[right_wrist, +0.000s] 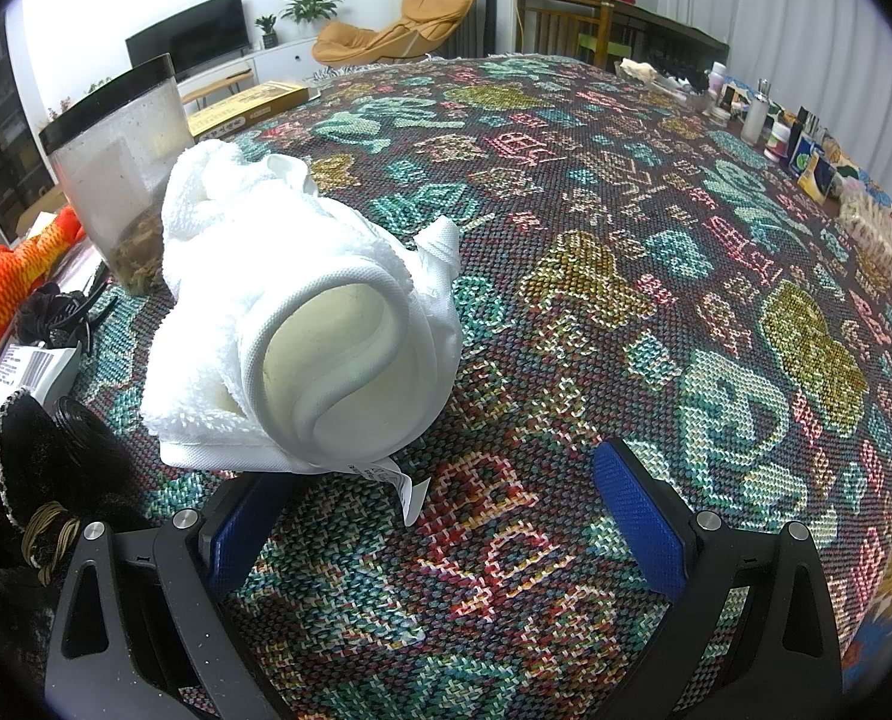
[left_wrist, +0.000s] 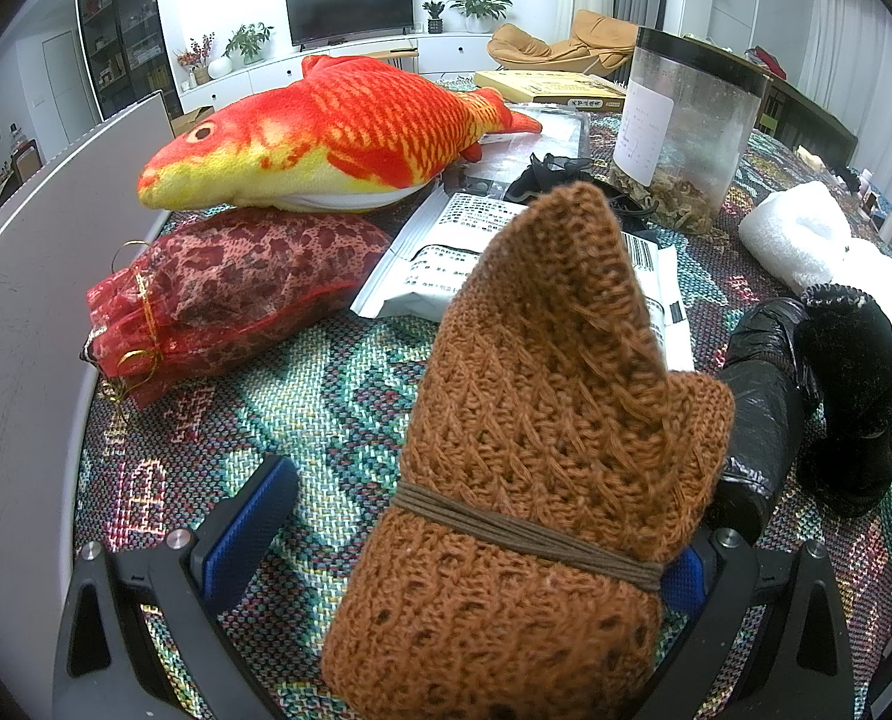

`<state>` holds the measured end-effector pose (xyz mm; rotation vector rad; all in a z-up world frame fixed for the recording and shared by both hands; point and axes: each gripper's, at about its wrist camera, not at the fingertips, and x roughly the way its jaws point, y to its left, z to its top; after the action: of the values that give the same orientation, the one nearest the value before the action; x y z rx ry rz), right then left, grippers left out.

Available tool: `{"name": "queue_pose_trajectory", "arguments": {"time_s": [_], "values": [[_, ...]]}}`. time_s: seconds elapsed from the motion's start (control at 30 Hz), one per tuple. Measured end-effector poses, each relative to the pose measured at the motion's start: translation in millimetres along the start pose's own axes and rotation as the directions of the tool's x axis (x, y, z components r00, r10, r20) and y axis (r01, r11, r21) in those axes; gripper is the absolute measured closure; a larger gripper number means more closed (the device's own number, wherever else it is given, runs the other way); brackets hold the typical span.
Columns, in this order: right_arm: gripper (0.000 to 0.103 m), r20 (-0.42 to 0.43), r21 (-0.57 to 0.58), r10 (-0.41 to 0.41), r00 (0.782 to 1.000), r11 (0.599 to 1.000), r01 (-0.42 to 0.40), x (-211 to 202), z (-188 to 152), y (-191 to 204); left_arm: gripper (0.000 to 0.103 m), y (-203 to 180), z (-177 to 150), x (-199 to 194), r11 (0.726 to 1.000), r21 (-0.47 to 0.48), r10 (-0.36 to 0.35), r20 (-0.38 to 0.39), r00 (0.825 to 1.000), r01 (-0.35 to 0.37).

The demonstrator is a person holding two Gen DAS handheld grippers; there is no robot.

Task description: Organize soft objects

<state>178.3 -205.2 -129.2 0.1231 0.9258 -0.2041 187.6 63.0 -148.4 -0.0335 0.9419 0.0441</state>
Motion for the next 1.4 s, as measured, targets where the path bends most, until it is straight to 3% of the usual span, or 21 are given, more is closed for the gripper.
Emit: {"name": "queue_pose_trajectory", "arguments": {"time_s": [0.87, 1.0, 1.13, 1.23, 1.33, 1.4], "values": [[0.002, -0.002, 0.004, -0.012, 1.000, 1.000, 0.012, 1, 1, 1, 0.000, 0, 0, 1, 1.000, 0.000, 0.000, 0.000, 1.000, 0.000], [0.002, -0.005, 0.015, -0.003, 1.000, 1.000, 0.003, -2, 0, -1, 0.000, 2, -7, -7, 0.999, 0.029, -0.027, -0.043, 0.999, 0.028], [0.002, -0.025, -0.127, 0.104, 0.994, 0.986, -0.107, -13, -11, -9, 0.000, 7, -33, -27, 0.992, 0.096, -0.068, -0.085, 0.994, 0.076], [0.005, -0.132, -0.207, 0.114, 0.985, 0.968, -0.140, -19, -4, -13, 0.000, 11, -52, -42, 0.985, 0.139, -0.092, -0.070, 0.993, 0.101], [0.005, -0.020, -0.248, 0.107, 0.994, 0.963, -0.109, -51, 20, -14, 0.000, 13, -59, -47, 0.980, 0.159, -0.112, -0.069, 0.991, 0.121], [0.004, 0.002, -0.302, 0.136, 0.991, 0.944, -0.129, -64, 41, -1, 0.000, 14, -61, -49, 0.979, 0.161, -0.113, -0.070, 0.991, 0.123]]}}
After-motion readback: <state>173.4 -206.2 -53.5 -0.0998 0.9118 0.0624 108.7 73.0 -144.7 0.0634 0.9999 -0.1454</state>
